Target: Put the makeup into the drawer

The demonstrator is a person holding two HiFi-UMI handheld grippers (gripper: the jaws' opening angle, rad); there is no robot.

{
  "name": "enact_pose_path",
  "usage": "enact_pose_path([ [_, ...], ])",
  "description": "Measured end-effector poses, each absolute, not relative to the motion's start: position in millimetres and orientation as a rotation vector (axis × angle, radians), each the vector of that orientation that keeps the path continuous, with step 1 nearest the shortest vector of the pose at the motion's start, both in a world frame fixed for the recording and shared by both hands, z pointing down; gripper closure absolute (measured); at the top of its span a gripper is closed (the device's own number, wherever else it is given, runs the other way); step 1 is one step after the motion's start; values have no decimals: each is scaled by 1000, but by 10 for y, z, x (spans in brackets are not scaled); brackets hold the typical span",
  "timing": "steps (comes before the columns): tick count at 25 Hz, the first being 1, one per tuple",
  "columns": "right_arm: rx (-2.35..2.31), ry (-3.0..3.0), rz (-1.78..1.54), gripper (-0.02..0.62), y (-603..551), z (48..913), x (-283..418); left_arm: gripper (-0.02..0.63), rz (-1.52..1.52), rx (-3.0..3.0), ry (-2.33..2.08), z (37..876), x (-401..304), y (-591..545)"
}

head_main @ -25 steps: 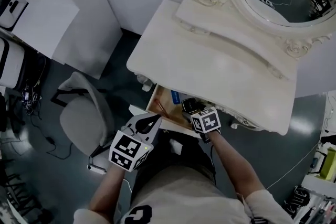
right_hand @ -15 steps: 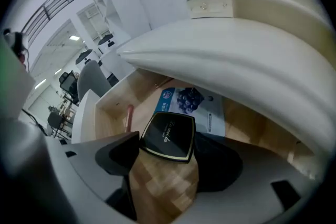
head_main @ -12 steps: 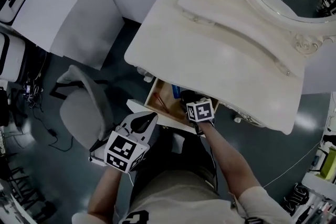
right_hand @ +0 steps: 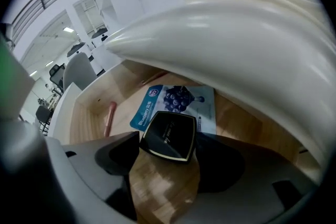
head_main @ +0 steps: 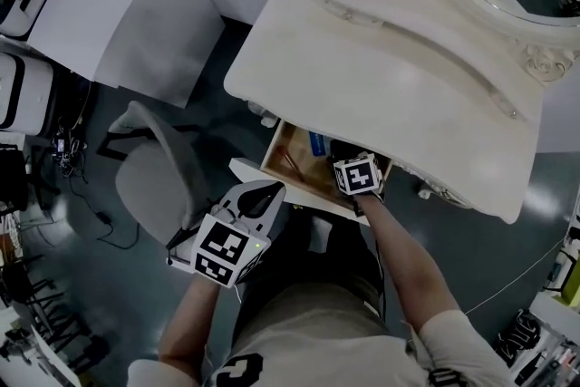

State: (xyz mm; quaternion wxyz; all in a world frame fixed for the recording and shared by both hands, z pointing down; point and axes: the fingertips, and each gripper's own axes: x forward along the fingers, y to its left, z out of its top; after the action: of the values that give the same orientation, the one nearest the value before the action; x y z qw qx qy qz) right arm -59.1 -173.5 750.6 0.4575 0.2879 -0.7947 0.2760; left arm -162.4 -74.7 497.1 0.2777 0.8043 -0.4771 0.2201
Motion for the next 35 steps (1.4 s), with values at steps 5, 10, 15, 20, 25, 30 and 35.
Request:
enact_pose_path([
  [5, 667, -1994, 634, 270, -1657, 7370, -629, 549, 598, 2154, -1275, 4984, -1667, -724],
  [10, 680, -2061, 630, 272, -1598, 7060, -656, 549, 588, 2181, -1284, 4920, -1721, -713],
  [15, 621, -2108, 521, 272, -1398, 6835, -682, 549, 587, 2207, -1291, 4846, -1738, -655],
  [20, 629, -2196, 530, 272, -1345, 6466, -710, 549, 588, 2242, -1294, 4754, -1725, -663],
  [25, 623, -2323, 572, 288, -1292, 5920, -770, 549, 574, 2278, -1285, 4670, -1655, -670],
  [30, 666, -2408, 575, 548, -1230, 5438, -729, 549, 567, 2334, -1274, 4568, -1604, -714],
  [35, 670, -2493, 636, 560, -1043, 5110, -778, 549, 530, 2388, -1235, 4470, -1507, -743],
])
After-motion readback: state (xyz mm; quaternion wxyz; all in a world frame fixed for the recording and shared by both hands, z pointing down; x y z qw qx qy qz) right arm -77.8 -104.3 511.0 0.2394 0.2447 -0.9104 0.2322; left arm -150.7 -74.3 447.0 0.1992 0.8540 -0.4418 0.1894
